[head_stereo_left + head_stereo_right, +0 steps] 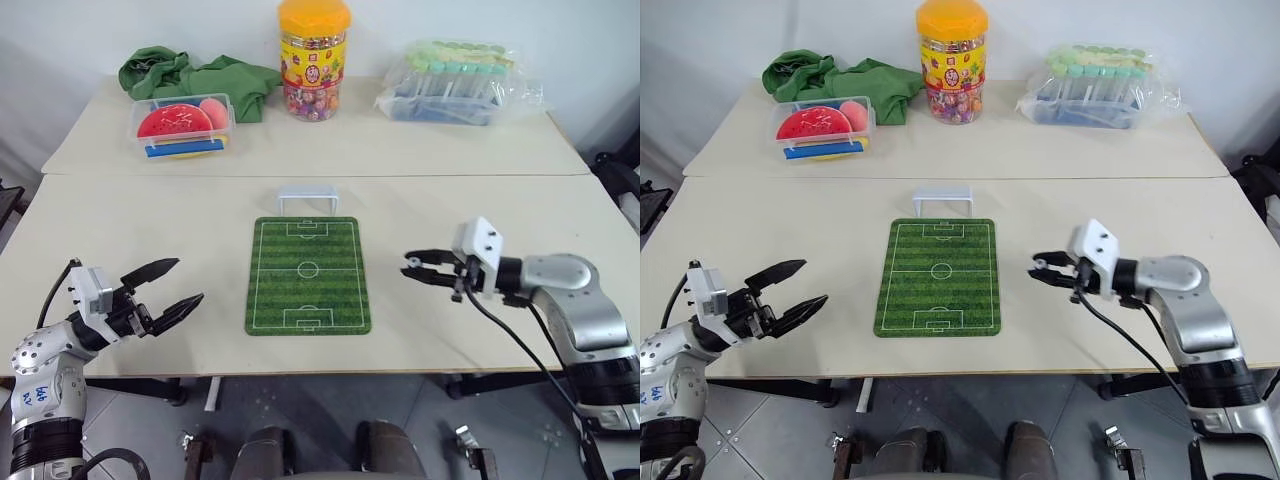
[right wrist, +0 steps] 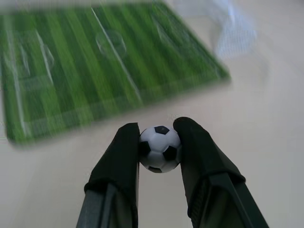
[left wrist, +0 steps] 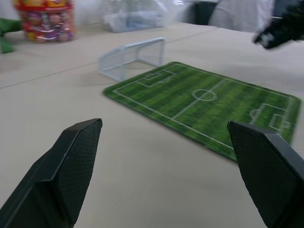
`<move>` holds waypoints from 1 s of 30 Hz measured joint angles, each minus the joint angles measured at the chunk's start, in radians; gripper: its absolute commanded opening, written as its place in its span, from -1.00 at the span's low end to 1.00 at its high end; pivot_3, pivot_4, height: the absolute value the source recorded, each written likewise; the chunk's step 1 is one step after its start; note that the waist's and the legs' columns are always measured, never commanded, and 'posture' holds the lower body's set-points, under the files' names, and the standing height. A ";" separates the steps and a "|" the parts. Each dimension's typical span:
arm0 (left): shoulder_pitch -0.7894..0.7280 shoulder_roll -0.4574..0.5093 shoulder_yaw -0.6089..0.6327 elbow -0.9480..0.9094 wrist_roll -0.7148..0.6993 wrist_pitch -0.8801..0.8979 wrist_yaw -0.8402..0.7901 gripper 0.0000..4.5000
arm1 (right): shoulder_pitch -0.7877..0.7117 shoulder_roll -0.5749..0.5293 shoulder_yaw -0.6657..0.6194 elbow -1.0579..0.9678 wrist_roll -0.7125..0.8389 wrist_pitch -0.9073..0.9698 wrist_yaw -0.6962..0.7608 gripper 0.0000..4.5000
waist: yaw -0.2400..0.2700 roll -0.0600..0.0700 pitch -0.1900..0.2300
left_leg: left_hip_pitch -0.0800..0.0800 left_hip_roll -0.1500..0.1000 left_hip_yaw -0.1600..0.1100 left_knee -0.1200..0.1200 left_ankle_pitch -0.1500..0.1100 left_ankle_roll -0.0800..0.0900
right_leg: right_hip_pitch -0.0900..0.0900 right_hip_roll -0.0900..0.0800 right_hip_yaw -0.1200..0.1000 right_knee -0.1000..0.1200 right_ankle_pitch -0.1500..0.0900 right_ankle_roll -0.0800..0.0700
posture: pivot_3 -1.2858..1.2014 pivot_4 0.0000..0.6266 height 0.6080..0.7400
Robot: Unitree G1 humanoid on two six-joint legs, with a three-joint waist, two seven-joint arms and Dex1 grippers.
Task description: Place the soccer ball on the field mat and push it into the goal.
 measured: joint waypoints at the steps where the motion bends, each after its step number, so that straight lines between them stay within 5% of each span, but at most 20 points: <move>1: -0.004 0.000 -0.008 0.006 0.000 -0.006 -0.016 1.00 | -0.013 0.018 0.028 -0.027 0.001 0.020 0.000 -0.63 | 0.001 0.000 0.000 | 0.000 0.000 0.000 0.000 0.000 0.000 | 0.000 0.000 0.000 0.000 0.000 0.000 | 0.03 -0.52 1.00; 7: 0.040 0.030 -0.036 0.058 0.007 -0.076 -0.187 1.00 | -0.095 0.233 0.295 -0.034 -0.050 0.043 0.006 -0.63 | -0.001 0.000 0.000 | -0.001 -0.001 0.000 0.000 0.000 0.000 | -0.001 0.000 -0.001 0.000 0.000 0.000 | 0.03 -0.52 1.00; 13: 0.086 0.040 -0.024 0.064 0.003 -0.090 -0.234 1.00 | -0.144 0.326 0.432 0.127 -0.166 -0.033 0.008 -0.63 | 0.001 0.000 0.000 | -0.001 -0.001 -0.001 0.000 0.000 0.000 | -0.001 0.000 -0.001 0.001 0.000 0.000 | 0.03 -0.52 1.00; 30: 0.192 0.030 0.015 -0.080 -0.075 -0.042 -0.189 1.00 | -0.185 0.359 0.422 0.253 -0.223 -0.128 0.062 -0.63 | -0.010 0.000 0.000 | -0.001 0.000 -0.001 0.000 0.000 0.000 | -0.001 0.000 -0.001 0.001 0.000 0.000 | 0.03 -0.52 1.00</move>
